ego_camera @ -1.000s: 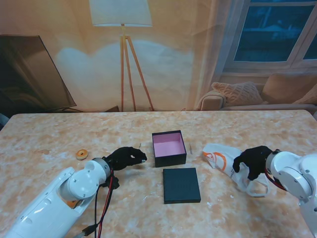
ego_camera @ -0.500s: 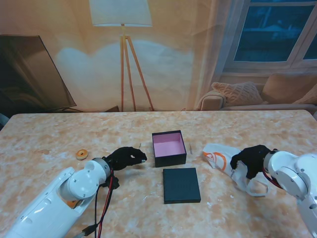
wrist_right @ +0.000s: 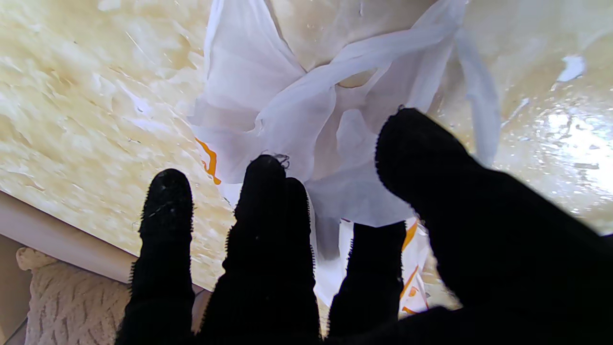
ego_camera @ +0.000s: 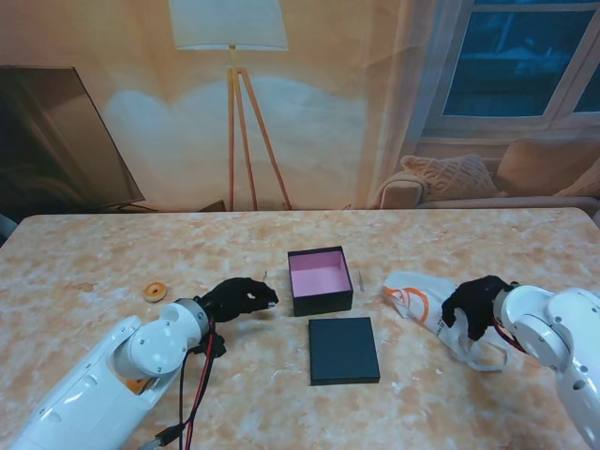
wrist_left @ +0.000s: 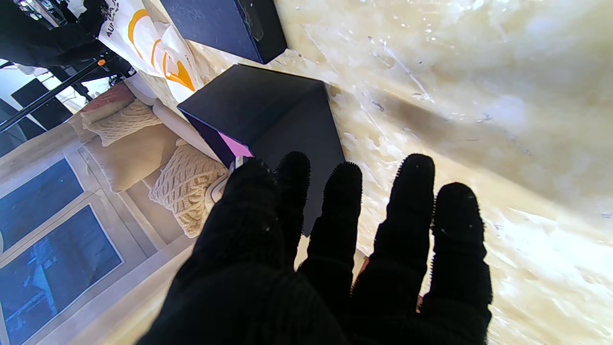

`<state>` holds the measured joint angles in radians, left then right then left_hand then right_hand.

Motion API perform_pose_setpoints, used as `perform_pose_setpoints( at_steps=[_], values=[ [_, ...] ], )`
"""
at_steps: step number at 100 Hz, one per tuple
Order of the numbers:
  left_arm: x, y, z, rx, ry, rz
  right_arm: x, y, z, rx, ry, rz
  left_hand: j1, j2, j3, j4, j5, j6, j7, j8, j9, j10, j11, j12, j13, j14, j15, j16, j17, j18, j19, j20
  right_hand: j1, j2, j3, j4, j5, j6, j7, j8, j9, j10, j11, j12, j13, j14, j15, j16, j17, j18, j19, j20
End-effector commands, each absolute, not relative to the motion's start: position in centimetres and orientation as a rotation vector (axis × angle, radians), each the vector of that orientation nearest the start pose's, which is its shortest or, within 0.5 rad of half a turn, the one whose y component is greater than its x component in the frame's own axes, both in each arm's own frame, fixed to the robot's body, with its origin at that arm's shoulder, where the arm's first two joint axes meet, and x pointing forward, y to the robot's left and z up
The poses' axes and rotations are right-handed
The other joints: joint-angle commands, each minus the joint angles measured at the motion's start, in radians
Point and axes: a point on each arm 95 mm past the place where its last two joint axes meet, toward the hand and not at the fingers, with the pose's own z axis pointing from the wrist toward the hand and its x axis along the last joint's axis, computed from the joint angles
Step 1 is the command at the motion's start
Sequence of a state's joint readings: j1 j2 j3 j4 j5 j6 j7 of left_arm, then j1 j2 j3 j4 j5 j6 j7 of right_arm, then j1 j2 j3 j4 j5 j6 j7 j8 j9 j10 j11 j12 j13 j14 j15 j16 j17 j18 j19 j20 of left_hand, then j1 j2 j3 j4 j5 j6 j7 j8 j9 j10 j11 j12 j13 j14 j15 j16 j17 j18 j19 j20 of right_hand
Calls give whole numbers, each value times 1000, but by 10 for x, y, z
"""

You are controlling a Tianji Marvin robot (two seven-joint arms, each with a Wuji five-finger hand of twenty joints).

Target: Pack mini donuts into a plastic bag, tie the opening and put the bag into the gift box

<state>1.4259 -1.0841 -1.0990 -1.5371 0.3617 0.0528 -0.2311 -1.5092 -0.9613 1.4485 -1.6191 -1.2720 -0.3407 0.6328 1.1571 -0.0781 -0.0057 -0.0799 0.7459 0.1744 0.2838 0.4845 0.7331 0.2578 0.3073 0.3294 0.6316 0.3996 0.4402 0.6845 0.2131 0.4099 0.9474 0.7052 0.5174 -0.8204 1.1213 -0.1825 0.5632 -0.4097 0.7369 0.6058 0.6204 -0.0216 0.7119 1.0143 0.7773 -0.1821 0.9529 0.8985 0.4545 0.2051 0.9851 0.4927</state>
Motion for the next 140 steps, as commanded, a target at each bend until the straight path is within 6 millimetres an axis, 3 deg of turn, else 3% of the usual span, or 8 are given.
perform_pose_setpoints(
  at_steps=[1,20,39,62,86,100,121,140],
  values=[
    [420,-32,-332,-1884,1519,-1718,417,-114,-306,1092,2112,713,30,-4,-10,7,0,-23,10,10,-26,4,0,6,12,8,18,22,-11,-1,2,-2,-25,-65,33,10,33,-42,56,55,-28,14,-2,6,-16,3,-1,7,4,11,-2,-1],
    [420,-32,-332,-1882,1517,-1718,420,-111,-313,1120,2113,723,29,-5,-10,7,0,-22,10,10,-25,2,1,6,11,8,18,23,-11,-1,2,-2,-7,-93,6,-130,76,-135,232,316,-24,19,-16,-15,-21,16,-23,-5,-2,21,-2,-11],
    [420,-32,-332,-1881,1518,-1717,421,-109,-311,1158,2058,821,29,-4,-9,8,-1,-23,9,10,-25,3,1,7,10,9,17,23,-12,-1,1,-2,7,2,-59,-145,179,-169,381,573,2,16,-3,-20,-8,27,-18,-8,-9,27,7,-11],
    [420,-32,-332,-1881,1518,-1718,417,-107,-299,1345,1942,997,29,-3,-9,7,-1,-22,9,10,-24,5,1,7,10,10,17,23,-11,0,2,-1,55,240,-310,-100,197,-77,390,645,-6,46,2,-11,-61,75,26,24,-72,44,16,23],
    [419,-32,-332,-1881,1519,-1718,416,-107,-284,1429,1875,1108,30,-3,-9,8,-1,-22,9,10,-24,5,0,7,8,10,17,24,-12,-2,1,-2,106,301,-399,-86,179,-25,376,696,5,54,-4,-7,-74,99,35,31,-88,55,22,38],
    [419,-31,-332,-1879,1517,-1720,416,-103,-276,1407,1837,1183,29,-2,-9,7,-2,-22,8,10,-25,6,0,8,10,10,17,24,-12,-1,0,-1,134,313,-441,-75,198,-14,279,685,74,7,-9,-23,-42,105,31,22,-72,57,34,41],
    [419,-31,-332,-1878,1518,-1722,415,-97,-268,1261,1795,1282,29,-3,-9,8,-1,-22,9,10,-24,5,0,8,10,10,17,24,-12,0,0,-1,182,363,-416,-68,219,-33,193,382,273,-102,-71,-47,95,66,-73,-79,6,-1,36,-24],
    [419,-31,-332,-1877,1517,-1725,415,-91,-262,1212,1747,1380,29,-4,-9,7,0,-23,9,10,-23,4,1,8,11,9,18,24,-12,0,0,-1,255,418,-426,-44,191,22,214,213,350,-89,-101,-129,172,53,-158,-150,52,-39,38,-80]
  ],
)
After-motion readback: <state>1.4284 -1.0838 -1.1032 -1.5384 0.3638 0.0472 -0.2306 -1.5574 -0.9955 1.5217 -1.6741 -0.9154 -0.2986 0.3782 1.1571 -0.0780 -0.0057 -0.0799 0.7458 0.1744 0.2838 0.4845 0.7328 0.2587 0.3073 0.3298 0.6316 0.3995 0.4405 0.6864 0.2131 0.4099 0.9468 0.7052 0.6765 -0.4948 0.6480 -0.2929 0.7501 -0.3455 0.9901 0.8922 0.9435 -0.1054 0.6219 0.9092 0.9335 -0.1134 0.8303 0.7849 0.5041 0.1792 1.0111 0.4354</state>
